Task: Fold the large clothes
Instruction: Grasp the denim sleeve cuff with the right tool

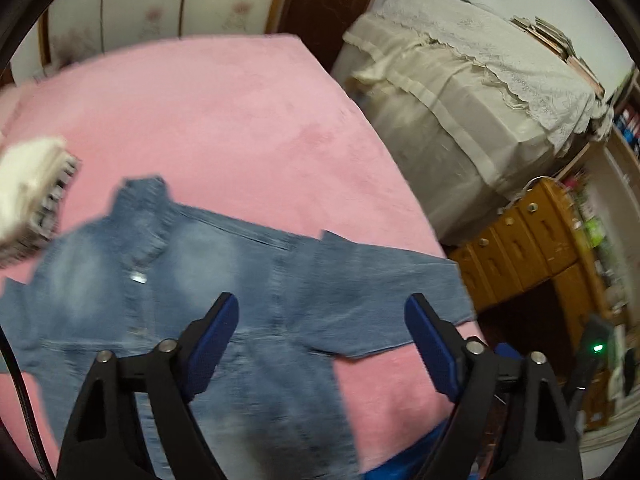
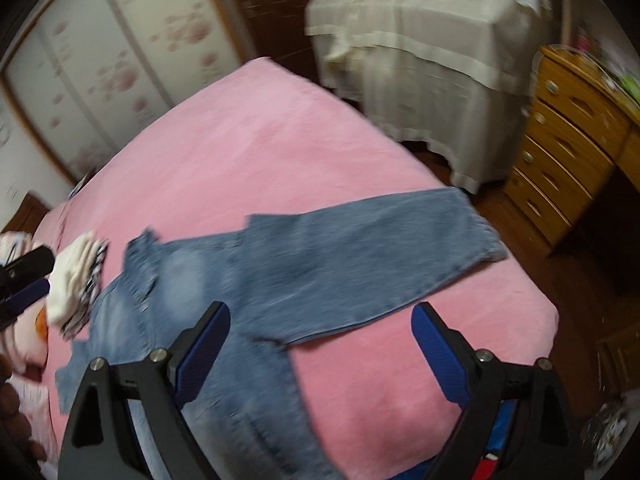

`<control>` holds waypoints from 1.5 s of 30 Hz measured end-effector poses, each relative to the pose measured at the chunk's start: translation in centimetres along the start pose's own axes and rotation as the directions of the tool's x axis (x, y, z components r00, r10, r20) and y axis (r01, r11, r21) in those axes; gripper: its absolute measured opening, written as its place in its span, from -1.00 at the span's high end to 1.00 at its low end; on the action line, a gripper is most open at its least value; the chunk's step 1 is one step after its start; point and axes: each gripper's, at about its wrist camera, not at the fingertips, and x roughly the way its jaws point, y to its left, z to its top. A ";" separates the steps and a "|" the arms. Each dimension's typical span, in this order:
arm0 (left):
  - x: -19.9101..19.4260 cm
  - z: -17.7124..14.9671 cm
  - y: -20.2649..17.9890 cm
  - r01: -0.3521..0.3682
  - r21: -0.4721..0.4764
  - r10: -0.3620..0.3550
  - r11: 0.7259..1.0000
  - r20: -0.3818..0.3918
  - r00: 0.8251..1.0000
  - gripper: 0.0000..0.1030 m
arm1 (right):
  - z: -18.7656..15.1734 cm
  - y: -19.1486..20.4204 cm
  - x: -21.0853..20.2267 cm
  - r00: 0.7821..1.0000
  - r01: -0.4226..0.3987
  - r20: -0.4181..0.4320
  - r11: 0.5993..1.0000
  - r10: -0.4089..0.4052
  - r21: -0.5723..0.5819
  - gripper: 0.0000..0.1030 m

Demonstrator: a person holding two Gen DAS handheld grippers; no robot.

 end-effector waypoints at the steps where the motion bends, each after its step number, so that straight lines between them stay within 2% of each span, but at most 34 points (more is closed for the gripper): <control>1: 1.1 0.2 -0.1 0.000 -0.008 0.000 1.000 -0.014 1.000 -0.62 | 0.2 -0.8 0.7 1.000 0.008 -0.001 1.000 -0.008 0.014 -0.69; 7: 8.0 0.4 -1.1 -0.055 0.015 0.056 0.998 -0.044 0.997 -0.62 | 1.3 -8.1 5.2 0.999 0.037 -0.021 0.985 -0.034 0.169 -0.63; 10: 10.5 0.1 -1.3 -0.048 0.012 0.049 0.999 -0.078 0.996 -0.62 | 1.5 -11.6 7.9 0.998 0.049 -0.056 0.967 -0.036 0.250 -0.52; 15: 14.3 -0.6 -2.3 -0.041 0.037 0.045 0.998 -0.112 0.993 -0.62 | 1.0 -16.3 12.2 0.992 0.022 -0.119 0.915 0.029 0.402 -0.38; 19: 15.8 -1.1 -2.9 -0.022 0.041 0.028 0.999 -0.136 0.990 -0.62 | 0.6 -18.2 14.9 0.985 -0.024 -0.134 0.863 0.106 0.505 -0.27; 21: 16.2 -1.2 -3.0 -0.016 0.048 0.023 0.999 -0.142 0.990 -0.62 | 0.7 -18.7 15.7 0.983 -0.041 -0.130 0.843 0.130 0.536 -0.13; 23: 16.3 -1.3 -3.2 -0.013 0.057 0.021 0.998 -0.148 0.989 -0.62 | 0.9 -19.0 16.6 0.982 -0.030 -0.140 0.840 0.125 0.542 -0.04; 25: 16.3 -1.3 -3.3 -0.007 0.064 0.017 0.998 -0.154 0.988 -0.62 | 1.0 -19.2 17.3 0.980 -0.041 -0.140 0.829 0.143 0.557 0.19; 27: 16.1 -1.1 -3.4 -0.009 0.073 0.020 0.997 -0.150 0.988 -0.62 | 1.3 -19.6 17.6 0.980 -0.049 -0.134 0.824 0.150 0.565 0.64; 30: 15.7 -0.8 -3.1 -0.017 0.083 0.028 0.996 -0.142 0.989 -0.62 | 1.7 -18.9 17.0 0.987 -0.034 -0.118 0.852 0.112 0.522 0.87; 33: 15.4 -0.4 -2.4 -0.047 0.082 0.059 0.996 -0.149 0.987 -0.62 | 2.6 -17.2 15.4 0.995 -0.021 -0.082 0.896 0.063 0.443 0.91; 35: 15.4 -0.1 -1.6 -0.124 0.083 0.137 0.989 -0.167 0.976 -0.62 | 3.4 -15.2 13.6 0.999 -0.030 -0.030 0.930 0.044 0.367 0.93; 37: 15.4 0.1 -0.5 -0.172 0.071 0.183 0.983 -0.184 0.966 -0.62 | 4.3 -12.6 11.6 0.999 -0.028 0.022 0.963 0.023 0.268 0.93; 40: 14.3 0.2 1.9 -0.184 0.015 0.184 0.983 -0.188 0.965 -0.62 | 5.4 -8.0 9.0 0.994 -0.023 0.105 0.996 0.014 0.091 0.93; 43: 12.3 0.1 4.8 -0.188 -0.040 0.179 0.981 -0.166 0.970 -0.62 | 5.6 -1.6 7.0 0.983 -0.028 0.174 0.990 0.052 -0.140 0.93; 45: 10.7 -0.1 7.2 -0.187 -0.085 0.174 0.979 -0.145 0.974 -0.62 | 4.4 3.8 6.6 0.976 -0.027 0.196 0.943 0.096 -0.331 0.93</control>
